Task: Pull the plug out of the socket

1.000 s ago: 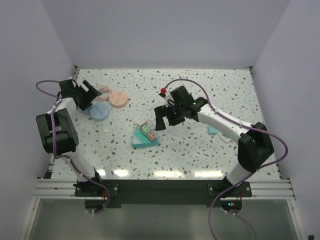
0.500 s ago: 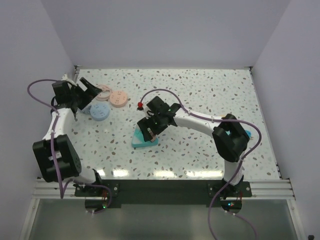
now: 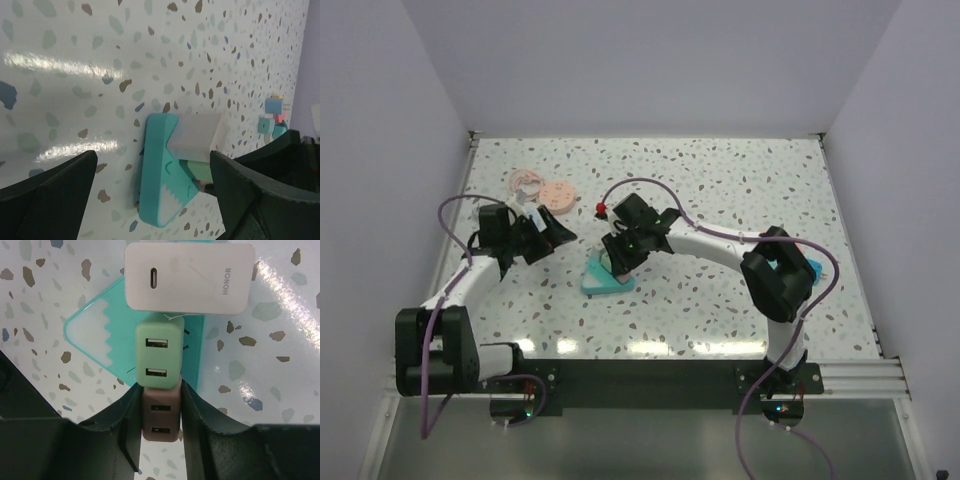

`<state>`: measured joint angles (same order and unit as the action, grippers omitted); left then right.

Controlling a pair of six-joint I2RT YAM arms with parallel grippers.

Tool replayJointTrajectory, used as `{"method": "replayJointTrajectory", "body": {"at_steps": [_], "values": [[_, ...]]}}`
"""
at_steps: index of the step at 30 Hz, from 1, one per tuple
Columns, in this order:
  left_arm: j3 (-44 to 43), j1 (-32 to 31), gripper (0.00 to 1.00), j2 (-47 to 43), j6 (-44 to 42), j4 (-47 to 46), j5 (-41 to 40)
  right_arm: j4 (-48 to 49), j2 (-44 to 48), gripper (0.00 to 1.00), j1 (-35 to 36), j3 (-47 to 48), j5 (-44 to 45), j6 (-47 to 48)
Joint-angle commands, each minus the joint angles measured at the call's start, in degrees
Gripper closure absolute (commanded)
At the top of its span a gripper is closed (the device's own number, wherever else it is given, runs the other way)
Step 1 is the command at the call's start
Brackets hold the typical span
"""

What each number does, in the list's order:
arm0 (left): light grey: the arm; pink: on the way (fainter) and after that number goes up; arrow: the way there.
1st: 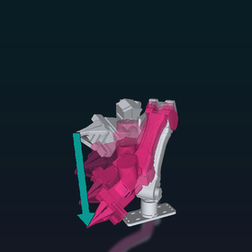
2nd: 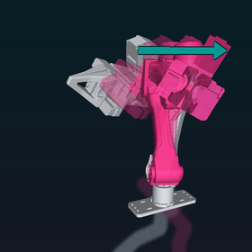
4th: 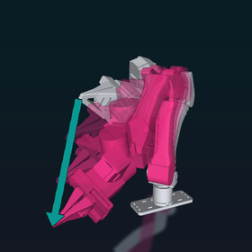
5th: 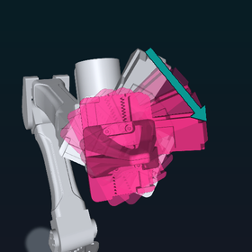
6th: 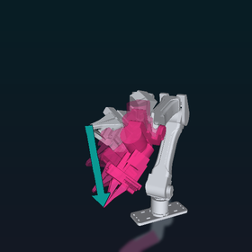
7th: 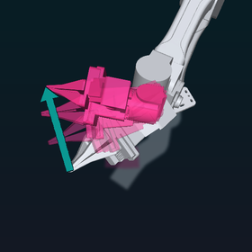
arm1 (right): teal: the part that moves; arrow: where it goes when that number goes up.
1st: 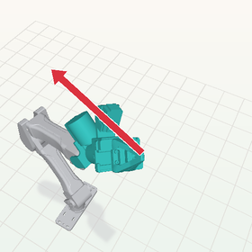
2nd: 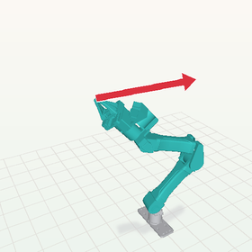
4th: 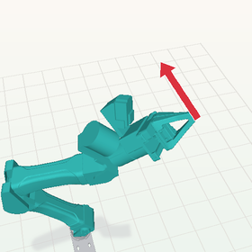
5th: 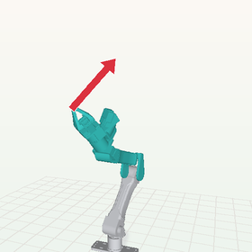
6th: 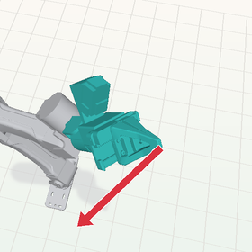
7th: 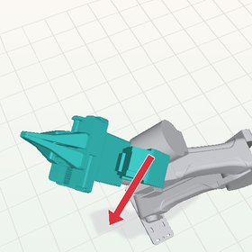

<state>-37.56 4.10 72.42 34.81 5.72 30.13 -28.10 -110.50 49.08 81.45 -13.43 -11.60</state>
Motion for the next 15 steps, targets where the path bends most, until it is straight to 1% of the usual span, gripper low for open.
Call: {"method": "replayJointTrajectory", "body": {"at_steps": [1,2,3,4,6,8,10,11,15], "values": [[3.5,-3.6,0.00,-0.9,-1.4,-4.7,2.6,3.1,1.1,0.83,0.2,-3.0,-2.3,-3.3],[4.2,-5.4,0.00,-0.8,-1.7,-4.7,2.6,3.4,2.1,0.90,0.2,-3.7,-1.8,-3.8],[5.3,-6.5,0.00,-0.4,-1.8,-4.8,3.2,3.7,2.7,0.92,0.1,-4.9,-1.7,-4.9],[5.7,-8.0,0.00,0.2,-2.0,-7.4,3.4,4.2,3.3,0.94,0.1,-5.5,-1.9,-5.2],[7.6,-8.9,0.01,1.9,-2.1,-9.0,4.9,4.6,4.4,0.99,0.1,-7.1,-1.9,-6.0],[9.2,-9.6,0.05,3.2,-2.4,-11.8,5.8,5.1,4.9,1.00,0.0,-8.1,-2.2,-6.2],[9.7,-10.2,0.10,5.2,-3.3,-12.7,6.0,5.2,5.3,1.00,0.0,-8.3,-2.4,-6.8],[10.2,-10.3,0.15,5.9,-4.2,-12.9,6.2,5.5,5.6,1.00,-0.1,-8.8,-2.6,-7.1],[12.0,-10.5,0.24,9.7,-6.3,-14.8,7.3,6.2,6.4,1.00,-0.5,-8.9,-3.8,-8.4]]}}
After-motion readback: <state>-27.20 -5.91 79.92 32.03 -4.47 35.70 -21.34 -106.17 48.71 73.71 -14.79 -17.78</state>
